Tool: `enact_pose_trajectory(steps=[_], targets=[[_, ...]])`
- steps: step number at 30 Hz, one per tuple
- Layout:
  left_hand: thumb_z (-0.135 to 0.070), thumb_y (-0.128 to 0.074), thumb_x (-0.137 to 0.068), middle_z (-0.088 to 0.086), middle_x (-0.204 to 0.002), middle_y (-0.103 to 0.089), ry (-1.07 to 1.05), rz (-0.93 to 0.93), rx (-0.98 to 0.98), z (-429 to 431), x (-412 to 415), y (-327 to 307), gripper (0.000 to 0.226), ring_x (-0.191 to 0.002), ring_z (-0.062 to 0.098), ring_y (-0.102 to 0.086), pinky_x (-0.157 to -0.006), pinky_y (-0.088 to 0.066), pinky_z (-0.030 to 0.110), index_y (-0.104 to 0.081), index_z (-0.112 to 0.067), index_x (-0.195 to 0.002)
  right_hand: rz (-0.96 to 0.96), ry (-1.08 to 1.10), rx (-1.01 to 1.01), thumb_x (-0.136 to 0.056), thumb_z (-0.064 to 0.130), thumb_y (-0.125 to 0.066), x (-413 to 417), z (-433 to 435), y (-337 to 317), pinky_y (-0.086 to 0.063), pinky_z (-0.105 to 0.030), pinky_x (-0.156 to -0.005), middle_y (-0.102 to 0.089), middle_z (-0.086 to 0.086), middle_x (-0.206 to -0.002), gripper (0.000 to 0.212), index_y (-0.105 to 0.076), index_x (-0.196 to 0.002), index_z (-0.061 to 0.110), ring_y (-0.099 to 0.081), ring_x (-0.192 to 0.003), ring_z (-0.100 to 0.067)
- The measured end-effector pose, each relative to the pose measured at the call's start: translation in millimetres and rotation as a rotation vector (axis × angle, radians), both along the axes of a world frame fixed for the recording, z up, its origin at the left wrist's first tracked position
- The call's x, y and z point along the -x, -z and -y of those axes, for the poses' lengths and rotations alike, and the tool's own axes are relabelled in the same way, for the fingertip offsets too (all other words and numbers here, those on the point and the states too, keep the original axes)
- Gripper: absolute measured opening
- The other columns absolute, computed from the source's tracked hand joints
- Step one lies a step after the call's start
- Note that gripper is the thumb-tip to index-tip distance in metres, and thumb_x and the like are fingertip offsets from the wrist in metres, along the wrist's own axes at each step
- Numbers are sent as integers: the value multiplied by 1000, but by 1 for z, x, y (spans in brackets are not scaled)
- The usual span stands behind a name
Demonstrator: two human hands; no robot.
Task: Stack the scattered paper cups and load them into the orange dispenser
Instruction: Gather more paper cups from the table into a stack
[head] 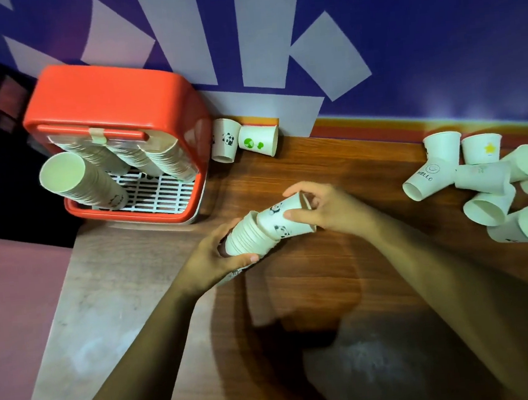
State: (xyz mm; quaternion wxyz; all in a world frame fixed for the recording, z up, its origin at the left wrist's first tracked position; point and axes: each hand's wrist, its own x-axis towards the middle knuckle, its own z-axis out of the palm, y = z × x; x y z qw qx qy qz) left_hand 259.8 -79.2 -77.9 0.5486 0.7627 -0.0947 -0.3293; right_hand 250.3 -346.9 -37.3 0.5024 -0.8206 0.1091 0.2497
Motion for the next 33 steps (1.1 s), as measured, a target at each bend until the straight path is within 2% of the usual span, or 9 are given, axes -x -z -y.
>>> enact_pose_trajectory(steps=[3, 6, 9, 12, 16, 20, 25, 29, 33], targets=[[-19, -89, -74, -15, -127, -67, 73, 35, 9, -4, -5, -5, 70, -121, 5, -61, -98, -49, 16, -58, -34, -134, -4, -89, -28, -77, 54, -74, -7, -30, 3, -46, -31, -104, -55, 2, -140, 70, -47, -140, 39, -53, -127, -13], [-19, -88, -76, -9, -126, -68, 19, 39, 14, -7, -7, -3, 67, -120, 7, -63, -96, -50, 18, -59, -26, -136, -25, -79, -107, -84, 55, -64, -14, -64, 14, -39, -24, -105, -48, 1, -147, 76, -37, -149, 28, -46, -133, -10], [-22, -86, -78, -8, -123, -70, -89, 10, 7, -16, -8, 5, 62, -116, 9, -65, -97, -53, 27, -60, -27, -135, 0, 242, -1, -92, 48, -59, -48, -68, 32, -46, -21, -84, -63, -5, -127, 54, -54, -133, 14, -60, -113, -15], [-25, -86, -77, -11, -120, -71, -152, 2, -24, -29, -8, 14, 59, -113, 9, -66, -96, -54, 31, -62, -32, -131, 65, 508, 246, -92, 49, -59, -93, -50, 52, -49, -38, -94, -61, -9, -122, 52, -55, -124, 8, -59, -111, -24], [-33, -84, -78, -9, -118, -71, -198, -3, -37, -44, -11, 18, 54, -112, 12, -66, -97, -56, 38, -62, -39, -127, 23, 654, 307, -91, 47, -61, -143, -38, 79, -47, -29, -79, -60, -9, -125, 55, -55, -128, 6, -60, -111, -26], [-40, -83, -75, -12, -119, -71, -245, -19, -56, -58, -13, 21, 59, -113, 11, -66, -98, -56, 40, -60, -40, -130, -10, 724, 252, -92, 34, -65, -159, -37, 100, -48, -27, -72, -69, -8, -113, 33, -68, -112, 8, -66, -100, -25], [-39, -84, -79, -12, -122, -70, -248, -18, -63, -70, -16, 24, 58, -115, 12, -65, -101, -54, 44, -59, -39, -132, 176, 617, 338, -91, 30, -64, -129, -42, 73, -54, -26, -77, -61, -5, -115, 17, -70, -88, 15, -63, -102, -20], [-37, -86, -75, -8, -124, -69, -221, -13, -45, -71, -16, 23, 64, -116, 12, -65, -102, -53, 45, -59, -35, -134, 280, 406, 215, -90, 22, -65, -80, -58, 25, -43, -3, -72, -49, 4, -124, 5, -67, -89, 17, -51, -108, -6], [-37, -87, -75, -7, -125, -68, -161, -10, -39, -71, -14, 21, 68, -117, 17, -64, -101, -54, 48, -57, -38, -135, 195, 91, 14, -87, 15, -68, -57, -81, 6, -50, -28, -96, -61, 4, -124, 8, -72, -79, 17, -60, -111, -8]])
